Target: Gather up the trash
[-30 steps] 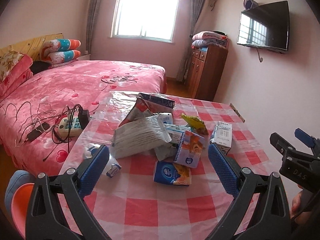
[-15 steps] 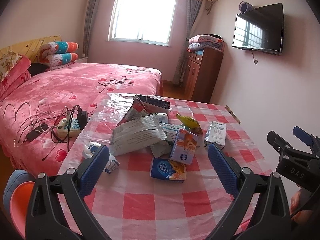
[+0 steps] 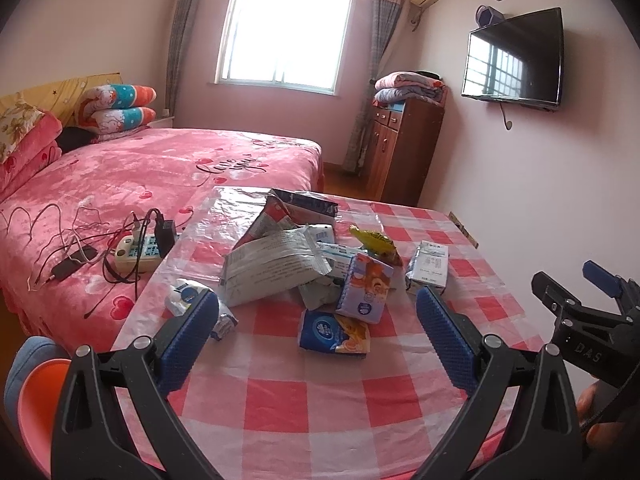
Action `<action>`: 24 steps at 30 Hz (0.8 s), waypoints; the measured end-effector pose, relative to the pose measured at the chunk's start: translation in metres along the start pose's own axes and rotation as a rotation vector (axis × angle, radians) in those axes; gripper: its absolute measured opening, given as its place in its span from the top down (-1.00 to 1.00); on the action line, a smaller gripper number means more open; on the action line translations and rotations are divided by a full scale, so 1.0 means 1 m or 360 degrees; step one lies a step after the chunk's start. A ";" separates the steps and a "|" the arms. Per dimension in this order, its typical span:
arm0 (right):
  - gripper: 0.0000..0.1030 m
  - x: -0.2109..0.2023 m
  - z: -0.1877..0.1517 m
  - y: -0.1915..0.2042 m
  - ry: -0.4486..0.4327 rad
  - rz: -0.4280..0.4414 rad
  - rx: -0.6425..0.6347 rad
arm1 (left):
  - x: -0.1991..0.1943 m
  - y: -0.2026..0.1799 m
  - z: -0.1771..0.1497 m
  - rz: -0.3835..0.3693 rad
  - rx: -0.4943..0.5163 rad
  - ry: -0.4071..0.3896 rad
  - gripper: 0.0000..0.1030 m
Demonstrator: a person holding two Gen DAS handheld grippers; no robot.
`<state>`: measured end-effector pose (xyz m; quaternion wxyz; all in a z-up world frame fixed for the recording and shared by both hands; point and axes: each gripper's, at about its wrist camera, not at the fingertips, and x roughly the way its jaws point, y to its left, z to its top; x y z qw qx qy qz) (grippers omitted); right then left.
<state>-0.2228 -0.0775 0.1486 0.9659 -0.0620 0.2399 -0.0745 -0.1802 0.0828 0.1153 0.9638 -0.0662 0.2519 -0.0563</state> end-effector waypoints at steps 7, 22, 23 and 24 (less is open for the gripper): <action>-0.93 0.005 -0.004 0.002 -0.0013 0.0037 -0.0029 | 0.005 0.009 -0.004 0.0053 -0.0032 0.0006 -0.93; -0.93 0.041 -0.010 -0.005 0.0045 0.0061 0.0010 | 0.022 0.012 -0.011 0.0132 0.0000 0.0066 -0.93; -0.93 0.047 -0.012 -0.005 0.0061 0.0060 0.0010 | 0.024 0.010 -0.012 0.0132 0.0015 0.0068 -0.93; -0.93 0.053 -0.014 -0.006 0.0084 0.0069 0.0015 | 0.025 0.010 -0.013 0.0128 0.0026 0.0068 -0.93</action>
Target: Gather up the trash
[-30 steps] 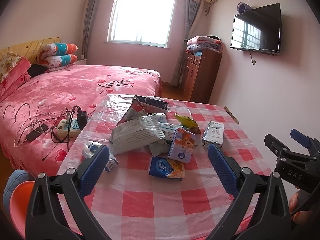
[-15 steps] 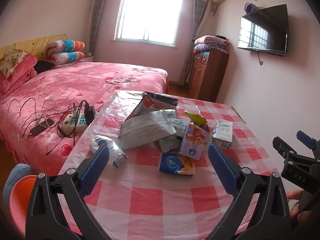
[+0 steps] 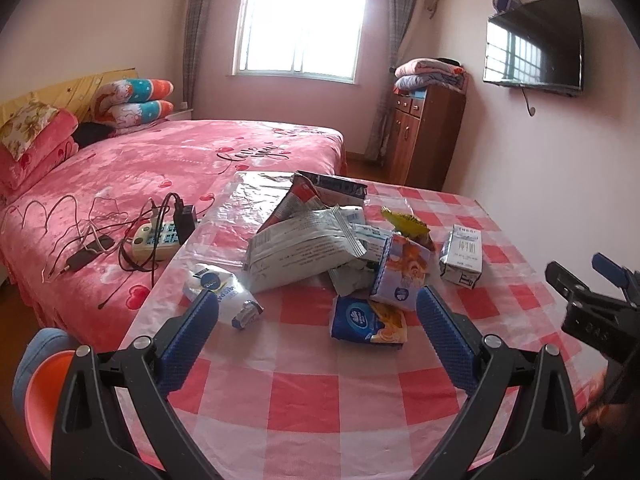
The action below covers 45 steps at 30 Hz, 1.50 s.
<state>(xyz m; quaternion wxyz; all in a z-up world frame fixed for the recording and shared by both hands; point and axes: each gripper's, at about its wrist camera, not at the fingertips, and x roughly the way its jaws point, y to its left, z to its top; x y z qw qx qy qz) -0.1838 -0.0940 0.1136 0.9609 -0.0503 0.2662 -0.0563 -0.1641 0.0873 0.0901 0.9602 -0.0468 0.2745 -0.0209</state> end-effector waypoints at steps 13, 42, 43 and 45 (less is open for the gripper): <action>-0.93 0.061 -0.021 -0.035 0.0266 0.0268 0.0317 | 0.046 -0.003 0.003 -0.0006 0.0028 0.0149 -0.93; -0.18 0.132 0.004 0.070 0.0676 0.1216 0.0458 | 0.182 0.050 0.068 -0.0444 0.0613 0.0497 -0.93; -0.14 0.136 0.003 0.072 0.0691 0.1200 0.0459 | 0.186 0.049 0.068 -0.0438 0.0623 0.0512 -0.93; -0.11 0.145 0.002 0.076 0.0721 0.1171 0.0468 | 0.195 0.047 0.066 -0.0467 0.0608 0.0538 -0.93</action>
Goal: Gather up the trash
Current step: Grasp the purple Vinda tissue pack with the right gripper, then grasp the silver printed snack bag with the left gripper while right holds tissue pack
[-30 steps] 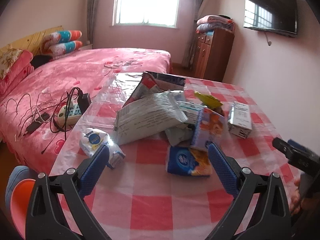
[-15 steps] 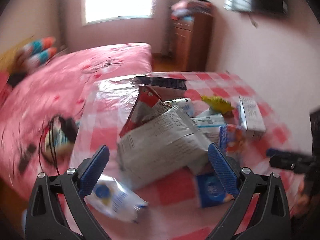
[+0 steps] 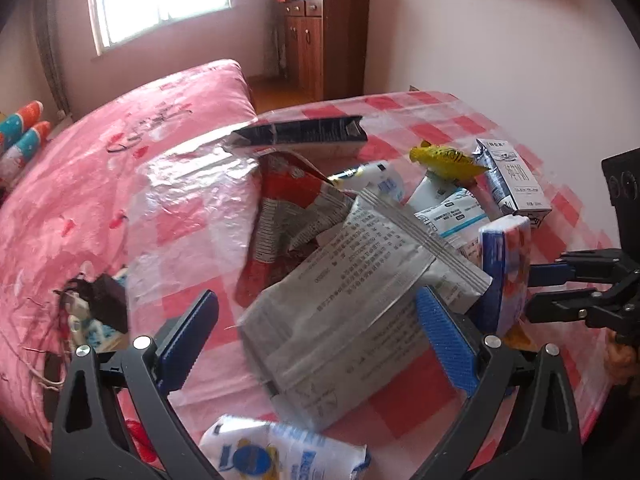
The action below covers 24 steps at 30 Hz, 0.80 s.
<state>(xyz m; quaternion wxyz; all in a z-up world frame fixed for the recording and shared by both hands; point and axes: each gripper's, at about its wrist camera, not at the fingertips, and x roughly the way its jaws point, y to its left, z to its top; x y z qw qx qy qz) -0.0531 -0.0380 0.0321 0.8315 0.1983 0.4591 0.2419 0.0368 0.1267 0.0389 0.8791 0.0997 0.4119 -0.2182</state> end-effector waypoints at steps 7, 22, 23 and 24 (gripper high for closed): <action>-0.08 0.008 0.003 -0.009 -0.0007 -0.0102 -0.0006 | 0.013 0.000 -0.002 -0.0157 -0.0116 0.0039 -0.93; -0.33 -0.035 0.000 -0.045 -0.0148 -0.0345 -0.0029 | 0.000 -0.098 -0.017 -0.0246 0.0205 0.0065 -0.93; -0.38 -0.036 0.000 -0.046 -0.0154 -0.0334 -0.0023 | -0.002 -0.099 -0.017 -0.0218 0.0233 0.0060 -0.93; -0.40 -0.035 0.001 -0.046 -0.0158 -0.0320 -0.0022 | -0.004 -0.099 -0.016 -0.0165 0.0271 0.0051 -0.93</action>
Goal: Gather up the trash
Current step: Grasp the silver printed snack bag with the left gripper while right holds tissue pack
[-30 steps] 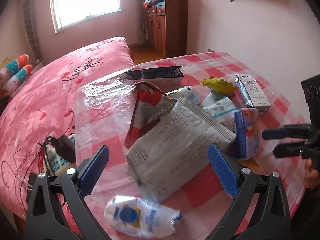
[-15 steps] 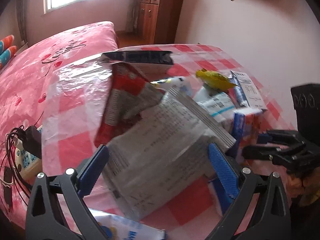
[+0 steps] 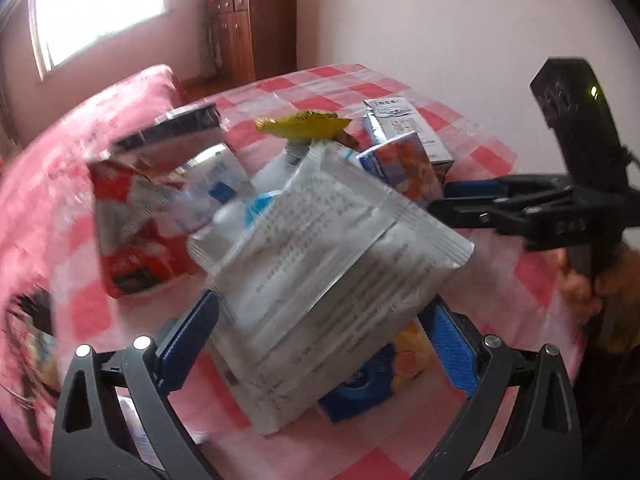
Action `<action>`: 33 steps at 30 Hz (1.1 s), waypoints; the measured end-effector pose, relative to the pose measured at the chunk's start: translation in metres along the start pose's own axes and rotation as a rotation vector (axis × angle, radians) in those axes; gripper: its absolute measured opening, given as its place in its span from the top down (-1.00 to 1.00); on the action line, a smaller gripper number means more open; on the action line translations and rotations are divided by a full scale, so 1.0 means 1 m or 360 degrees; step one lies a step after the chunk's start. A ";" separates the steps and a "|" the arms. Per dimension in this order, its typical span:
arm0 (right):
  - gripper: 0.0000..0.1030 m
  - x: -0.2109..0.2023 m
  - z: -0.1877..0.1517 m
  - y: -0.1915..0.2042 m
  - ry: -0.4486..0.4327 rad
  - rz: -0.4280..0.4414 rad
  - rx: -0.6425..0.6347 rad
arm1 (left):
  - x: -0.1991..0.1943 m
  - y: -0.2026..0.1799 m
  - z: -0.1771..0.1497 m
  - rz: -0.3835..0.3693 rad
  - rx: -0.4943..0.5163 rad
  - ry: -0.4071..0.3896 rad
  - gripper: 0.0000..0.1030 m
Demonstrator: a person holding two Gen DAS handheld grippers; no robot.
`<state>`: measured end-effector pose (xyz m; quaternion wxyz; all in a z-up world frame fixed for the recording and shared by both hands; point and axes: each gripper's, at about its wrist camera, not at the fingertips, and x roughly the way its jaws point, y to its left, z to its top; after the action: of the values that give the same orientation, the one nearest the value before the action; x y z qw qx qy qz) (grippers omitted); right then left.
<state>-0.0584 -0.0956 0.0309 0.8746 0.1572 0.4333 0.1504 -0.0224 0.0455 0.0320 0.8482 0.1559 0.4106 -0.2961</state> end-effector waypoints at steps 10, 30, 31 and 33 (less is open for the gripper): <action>-0.41 0.014 0.002 0.016 -0.0001 0.0067 -0.0034 | 0.007 0.019 0.003 0.0051 0.0175 0.0124 -0.93; -0.05 0.012 -0.001 0.017 -0.0021 -0.0033 -0.0127 | 0.019 0.035 0.008 0.0164 -0.0085 -0.0021 0.05; -0.05 0.011 -0.002 0.017 -0.0019 -0.0035 -0.0132 | 0.018 0.033 0.007 0.0180 -0.0099 -0.0031 0.10; -0.04 0.008 -0.003 0.017 -0.0021 -0.0028 -0.0129 | 0.013 0.030 0.005 0.0209 -0.0144 -0.0046 0.18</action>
<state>-0.0581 -0.0771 0.0303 0.8844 0.1187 0.4223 0.1590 0.0060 0.0616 0.0249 0.8778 0.1398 0.4001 -0.2231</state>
